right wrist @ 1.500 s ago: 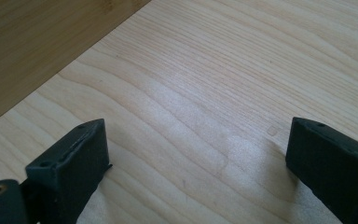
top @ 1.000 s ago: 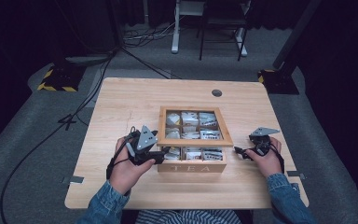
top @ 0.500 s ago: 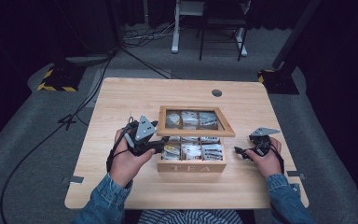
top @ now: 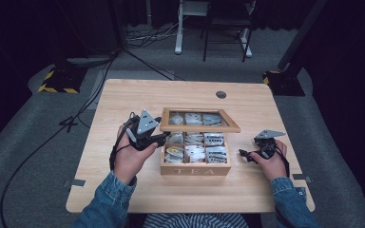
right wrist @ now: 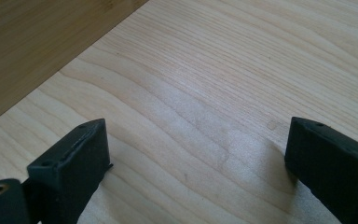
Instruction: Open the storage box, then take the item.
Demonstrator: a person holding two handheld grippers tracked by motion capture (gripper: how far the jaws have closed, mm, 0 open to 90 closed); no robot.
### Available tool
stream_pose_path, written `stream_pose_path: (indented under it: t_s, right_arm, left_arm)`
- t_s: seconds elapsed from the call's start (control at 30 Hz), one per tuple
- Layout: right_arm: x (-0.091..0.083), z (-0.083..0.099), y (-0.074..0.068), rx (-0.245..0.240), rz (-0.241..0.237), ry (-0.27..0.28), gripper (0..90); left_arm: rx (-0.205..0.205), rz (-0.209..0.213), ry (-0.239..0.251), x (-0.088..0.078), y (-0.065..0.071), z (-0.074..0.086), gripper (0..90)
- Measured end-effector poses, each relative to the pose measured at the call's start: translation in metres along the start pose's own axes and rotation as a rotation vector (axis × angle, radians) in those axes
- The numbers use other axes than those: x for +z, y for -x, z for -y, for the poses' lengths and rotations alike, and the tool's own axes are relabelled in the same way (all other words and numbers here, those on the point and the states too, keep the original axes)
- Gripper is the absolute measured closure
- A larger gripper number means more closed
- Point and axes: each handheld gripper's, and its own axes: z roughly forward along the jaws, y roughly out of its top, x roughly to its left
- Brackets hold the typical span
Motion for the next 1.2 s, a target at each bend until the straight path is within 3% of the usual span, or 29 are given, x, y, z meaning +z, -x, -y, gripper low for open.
stream_pose_path:
  t_s: [0.3, 0.8, 0.93, 1.2]
  right_arm:
    - [0.000, 0.000, -0.001, 0.007, 0.007, -0.001, 6.9]
    - [-0.001, 0.000, -0.001, 0.006, 0.005, -0.005, 7.0]
    - [-0.001, -0.001, 0.000, 0.060, 0.057, 0.024, 20.6]
    - [-0.009, -0.002, 0.000, 0.106, 0.068, 0.014, 33.1]
  left_arm:
    - [-0.008, -0.017, 0.036, 0.003, -0.005, -0.007, 51.5]
    - [-0.036, -0.010, 0.018, 0.004, -0.009, -0.015, 51.4]
    - [-0.035, -0.009, 0.013, 0.004, -0.009, -0.015, 51.2]
    - [-0.022, -0.022, 0.003, 0.004, -0.006, -0.015, 51.3]
